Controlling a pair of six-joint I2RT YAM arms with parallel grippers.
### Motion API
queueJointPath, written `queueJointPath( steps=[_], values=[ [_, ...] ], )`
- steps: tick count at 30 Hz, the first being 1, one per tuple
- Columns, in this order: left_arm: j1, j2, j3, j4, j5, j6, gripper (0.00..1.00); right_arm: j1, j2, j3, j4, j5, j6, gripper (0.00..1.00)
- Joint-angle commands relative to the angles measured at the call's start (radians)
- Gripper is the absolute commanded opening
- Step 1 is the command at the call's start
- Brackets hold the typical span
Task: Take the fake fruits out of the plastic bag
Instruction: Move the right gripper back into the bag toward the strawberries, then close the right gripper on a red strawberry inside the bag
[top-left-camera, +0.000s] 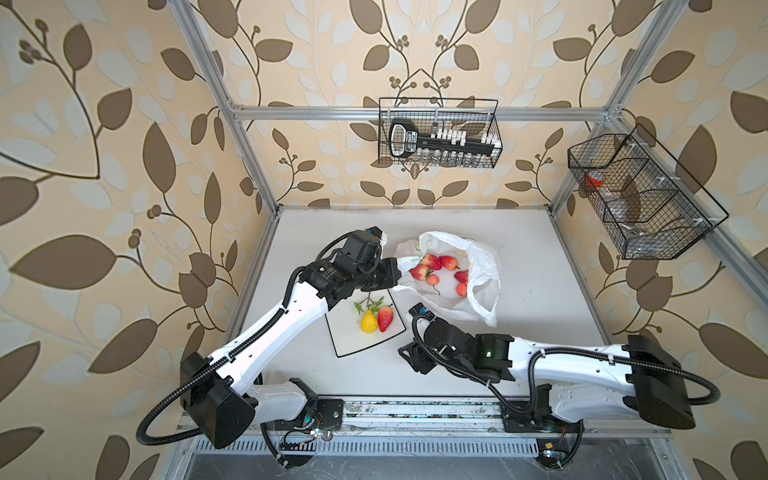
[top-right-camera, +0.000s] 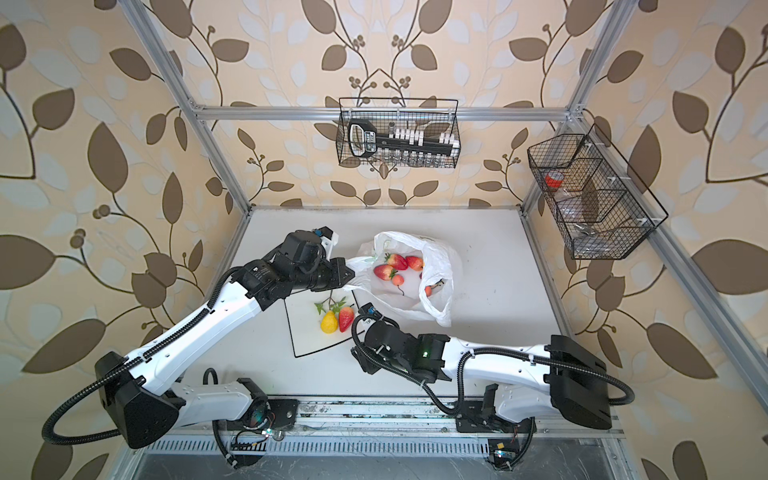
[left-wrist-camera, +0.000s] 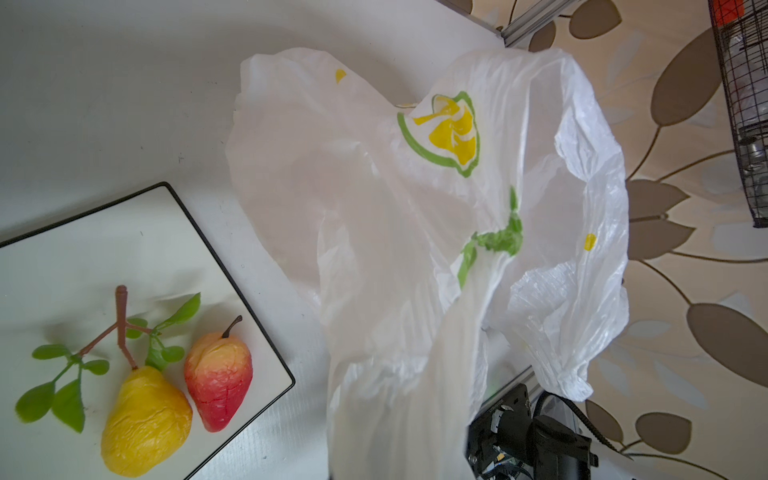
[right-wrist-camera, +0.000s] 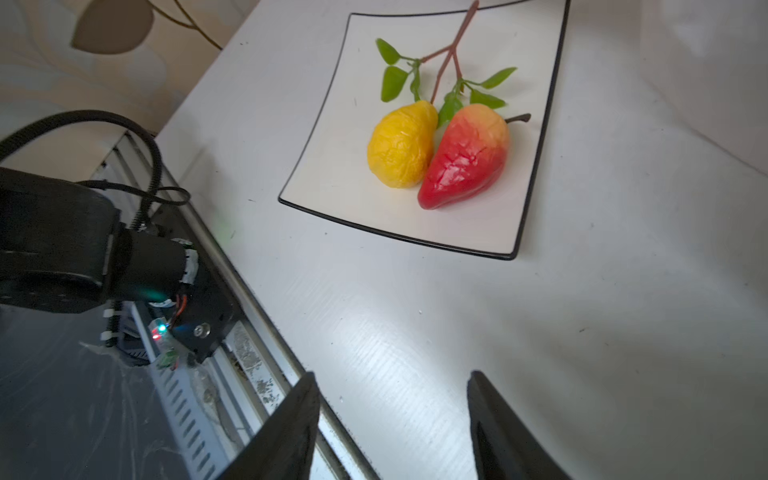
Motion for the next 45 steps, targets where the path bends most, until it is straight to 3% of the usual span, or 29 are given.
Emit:
queueJointPath(
  steps=[1,10,16,19,23,29,35,39,45],
  values=[
    [0.003,0.000,0.018,0.024,0.028,0.016,0.00,0.014,-0.084,0.021,-0.010,-0.029,-0.115,0.57],
    [0.002,-0.018,0.001,0.011,0.023,0.037,0.00,-0.009,-0.235,0.172,-0.201,0.138,-0.331,0.48],
    [0.003,-0.033,-0.014,-0.017,0.024,0.078,0.00,-0.151,-0.236,0.253,-0.251,0.178,-0.486,0.41],
    [0.002,-0.044,-0.015,-0.034,0.029,0.100,0.00,-0.206,-0.192,0.254,-0.247,0.236,-0.600,0.40],
    [0.002,-0.062,-0.029,-0.038,0.041,0.117,0.00,-0.311,-0.090,0.279,-0.229,0.225,-0.650,0.39],
    [0.002,-0.085,-0.040,-0.045,0.048,0.128,0.00,-0.451,0.028,0.164,-0.041,0.240,-0.850,0.38],
    [0.003,-0.088,-0.039,-0.049,0.060,0.140,0.00,-0.502,0.140,0.110,0.079,0.241,-1.061,0.38],
    [0.002,-0.095,-0.043,-0.035,0.055,0.137,0.00,-0.547,0.210,0.101,0.108,0.223,-1.076,0.40],
    [0.001,-0.096,-0.057,-0.028,0.088,0.137,0.00,-0.634,0.288,0.112,0.076,0.220,-0.902,0.51]
  ],
)
